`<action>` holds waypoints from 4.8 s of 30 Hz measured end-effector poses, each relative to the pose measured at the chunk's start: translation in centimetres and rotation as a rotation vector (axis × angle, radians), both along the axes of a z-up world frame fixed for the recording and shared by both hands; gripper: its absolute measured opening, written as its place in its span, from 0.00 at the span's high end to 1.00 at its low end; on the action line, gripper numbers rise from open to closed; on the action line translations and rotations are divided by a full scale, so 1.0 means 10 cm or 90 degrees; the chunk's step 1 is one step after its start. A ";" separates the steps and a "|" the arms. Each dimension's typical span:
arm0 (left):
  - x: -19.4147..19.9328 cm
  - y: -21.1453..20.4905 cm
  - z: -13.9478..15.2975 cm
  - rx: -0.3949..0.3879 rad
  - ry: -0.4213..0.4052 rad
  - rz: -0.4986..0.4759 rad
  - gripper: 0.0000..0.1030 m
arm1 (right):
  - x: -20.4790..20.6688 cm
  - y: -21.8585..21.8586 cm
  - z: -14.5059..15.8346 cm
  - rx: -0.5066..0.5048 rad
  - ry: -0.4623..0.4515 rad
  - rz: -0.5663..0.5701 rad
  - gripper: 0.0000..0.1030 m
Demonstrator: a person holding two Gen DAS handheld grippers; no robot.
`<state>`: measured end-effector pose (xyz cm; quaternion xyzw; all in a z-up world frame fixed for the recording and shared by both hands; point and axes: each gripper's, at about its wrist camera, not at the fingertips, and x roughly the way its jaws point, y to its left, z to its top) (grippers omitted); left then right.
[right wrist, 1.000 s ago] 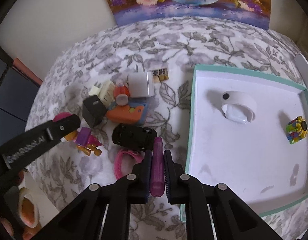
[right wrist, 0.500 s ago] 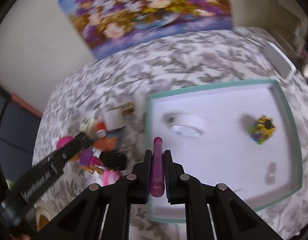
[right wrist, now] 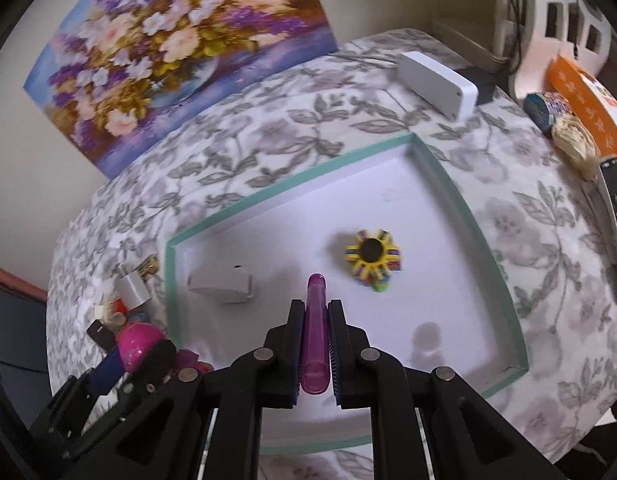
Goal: Organize rigid objects
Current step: 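Carry the figure and lighter into the tray and open both tools, then move both tools back to the pile and lower the right tool onto the pink watch band, then grasp the pink watch band with the right tool while the left tool grasps the black toy car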
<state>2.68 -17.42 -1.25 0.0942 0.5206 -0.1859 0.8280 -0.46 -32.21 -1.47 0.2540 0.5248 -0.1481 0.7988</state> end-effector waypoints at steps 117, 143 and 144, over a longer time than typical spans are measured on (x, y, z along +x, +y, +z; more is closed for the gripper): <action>0.55 2.73 -0.79 0.064 0.206 0.443 0.05 | 0.38 2.72 -0.81 -0.122 0.090 0.412 0.36; 0.63 2.49 -0.55 0.018 0.188 0.410 0.05 | 0.39 2.10 -0.30 -0.031 0.029 0.320 0.49; 0.63 2.46 -0.53 0.017 0.187 0.404 0.05 | 0.39 2.03 -0.26 -0.031 0.024 0.310 0.49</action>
